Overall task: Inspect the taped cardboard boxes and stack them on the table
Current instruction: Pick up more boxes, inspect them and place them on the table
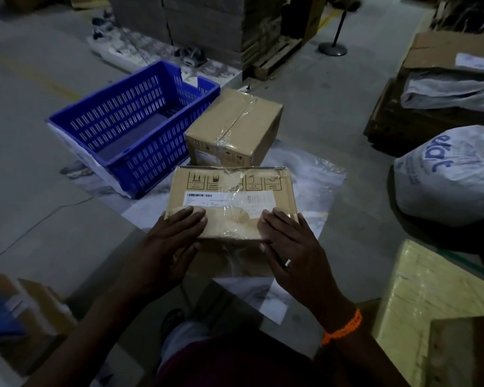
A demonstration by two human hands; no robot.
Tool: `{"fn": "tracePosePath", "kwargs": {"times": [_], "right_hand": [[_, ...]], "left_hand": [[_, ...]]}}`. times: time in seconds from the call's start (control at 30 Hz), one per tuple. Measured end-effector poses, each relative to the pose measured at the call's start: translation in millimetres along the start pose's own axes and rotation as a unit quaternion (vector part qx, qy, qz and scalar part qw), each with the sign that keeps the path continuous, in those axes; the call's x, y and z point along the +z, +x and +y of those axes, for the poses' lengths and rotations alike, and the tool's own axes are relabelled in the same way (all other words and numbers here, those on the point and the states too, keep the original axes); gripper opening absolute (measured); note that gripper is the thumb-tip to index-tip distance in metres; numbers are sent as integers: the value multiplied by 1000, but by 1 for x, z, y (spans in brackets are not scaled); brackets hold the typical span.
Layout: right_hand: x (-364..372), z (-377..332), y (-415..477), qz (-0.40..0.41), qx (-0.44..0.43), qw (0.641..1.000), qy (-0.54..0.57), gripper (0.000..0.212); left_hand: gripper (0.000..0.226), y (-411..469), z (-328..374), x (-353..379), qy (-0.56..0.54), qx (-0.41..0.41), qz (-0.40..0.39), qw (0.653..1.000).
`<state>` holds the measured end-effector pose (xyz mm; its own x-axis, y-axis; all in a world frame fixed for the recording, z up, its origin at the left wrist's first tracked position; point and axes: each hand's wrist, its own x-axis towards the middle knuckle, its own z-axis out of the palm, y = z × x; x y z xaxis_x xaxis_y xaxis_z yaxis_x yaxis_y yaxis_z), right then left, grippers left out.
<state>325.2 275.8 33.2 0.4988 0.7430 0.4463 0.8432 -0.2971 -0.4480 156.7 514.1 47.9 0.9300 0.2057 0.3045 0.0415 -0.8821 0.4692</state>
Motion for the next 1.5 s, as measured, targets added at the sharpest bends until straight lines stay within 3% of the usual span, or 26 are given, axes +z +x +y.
{"fn": "tracePosePath", "kwargs": {"times": [0.07,0.13,0.2,0.27,0.37,0.5,0.6,0.77,0.9,1.07,1.13,1.3,1.4,1.5], "right_hand": [[3,-6,-8,56,44,996,47,46],[3,-8,-20,95,145,977,121,67],[8,2,-33,78,262,934,228,79],[16,12,-44,14,325,900,290,75],[25,16,-55,-27,312,904,292,68],[8,18,-41,12,313,906,285,49],[-9,23,-31,37,295,914,277,54],[-18,43,-28,103,338,898,263,55],[-5,66,-35,129,375,888,232,46],[15,95,-43,88,423,873,227,36],[23,99,-54,73,427,871,232,42],[17,78,-100,25,458,849,261,58],[12,57,-135,-44,465,835,292,68],[16,51,-143,-63,473,821,313,75]], "left_hand": [[54,-8,0,3,-1,-1,35,999],[63,-17,2,5,3,-68,94,993],[66,-24,9,5,-68,-210,144,965],[48,-33,14,17,-155,-299,121,934],[41,-41,21,32,-198,-322,109,919],[32,-23,29,29,-200,-302,158,919],[41,1,29,23,-180,-251,185,933],[55,51,17,30,-302,-253,77,916],[57,76,6,66,-284,-224,-5,932],[68,85,-14,96,-277,-198,-109,934],[79,75,-23,101,-288,-205,-137,925],[107,18,-23,89,-340,-252,-248,871],[122,-16,-19,85,-310,-161,-348,870],[114,-27,-24,101,-293,-125,-291,902]]}}
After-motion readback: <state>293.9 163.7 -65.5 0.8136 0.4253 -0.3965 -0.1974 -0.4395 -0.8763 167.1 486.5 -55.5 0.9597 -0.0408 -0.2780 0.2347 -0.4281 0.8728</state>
